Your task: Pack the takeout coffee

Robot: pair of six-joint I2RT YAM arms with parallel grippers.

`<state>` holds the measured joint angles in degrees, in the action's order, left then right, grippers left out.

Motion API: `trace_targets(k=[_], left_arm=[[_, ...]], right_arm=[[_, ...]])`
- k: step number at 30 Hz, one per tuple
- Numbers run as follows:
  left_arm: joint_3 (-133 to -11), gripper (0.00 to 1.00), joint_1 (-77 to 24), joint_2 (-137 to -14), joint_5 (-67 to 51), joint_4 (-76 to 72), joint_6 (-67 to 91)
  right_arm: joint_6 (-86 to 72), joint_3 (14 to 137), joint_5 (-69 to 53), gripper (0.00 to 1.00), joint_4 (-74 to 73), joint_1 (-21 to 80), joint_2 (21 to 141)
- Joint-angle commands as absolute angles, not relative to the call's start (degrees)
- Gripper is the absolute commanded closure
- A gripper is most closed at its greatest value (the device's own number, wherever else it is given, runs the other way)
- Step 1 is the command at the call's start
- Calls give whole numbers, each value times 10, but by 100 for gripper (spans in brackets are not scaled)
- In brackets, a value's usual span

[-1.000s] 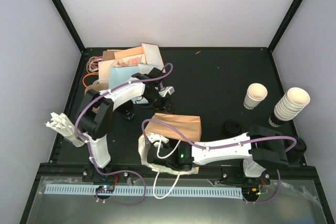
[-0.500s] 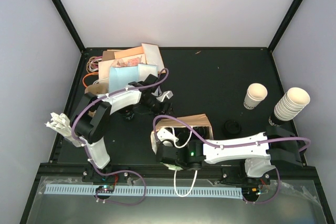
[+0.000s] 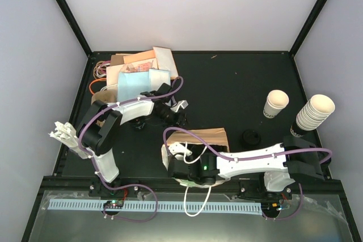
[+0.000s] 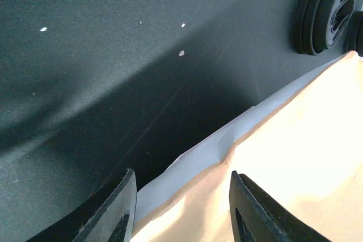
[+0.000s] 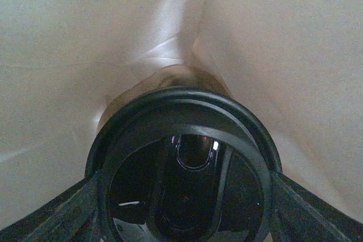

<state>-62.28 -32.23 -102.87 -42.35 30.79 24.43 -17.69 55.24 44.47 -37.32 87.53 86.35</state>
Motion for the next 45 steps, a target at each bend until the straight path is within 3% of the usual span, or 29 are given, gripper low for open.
trace_targets(k=[1, 10, 20, 28, 36, 45], left_arm=[[-648, 53, -348, -1021, -447, 344, 261], [-653, 56, -352, -1007, -428, 343, 273], [-580, 64, -365, -945, -412, 259, 342], [-564, 63, -376, -939, -405, 248, 349], [-546, 63, -389, -927, -402, 231, 368], [-558, 59, -380, -896, -373, 259, 355]], right_arm=[[-180, 548, 458, 42, -406, 872, 886], [-217, 541, 504, 42, -401, 871, 867], [-408, 584, 526, 42, -508, 871, 912], [-347, 558, 504, 42, -430, 871, 863], [-312, 567, 496, 42, -454, 871, 892], [-268, 535, 519, 42, -408, 871, 836]])
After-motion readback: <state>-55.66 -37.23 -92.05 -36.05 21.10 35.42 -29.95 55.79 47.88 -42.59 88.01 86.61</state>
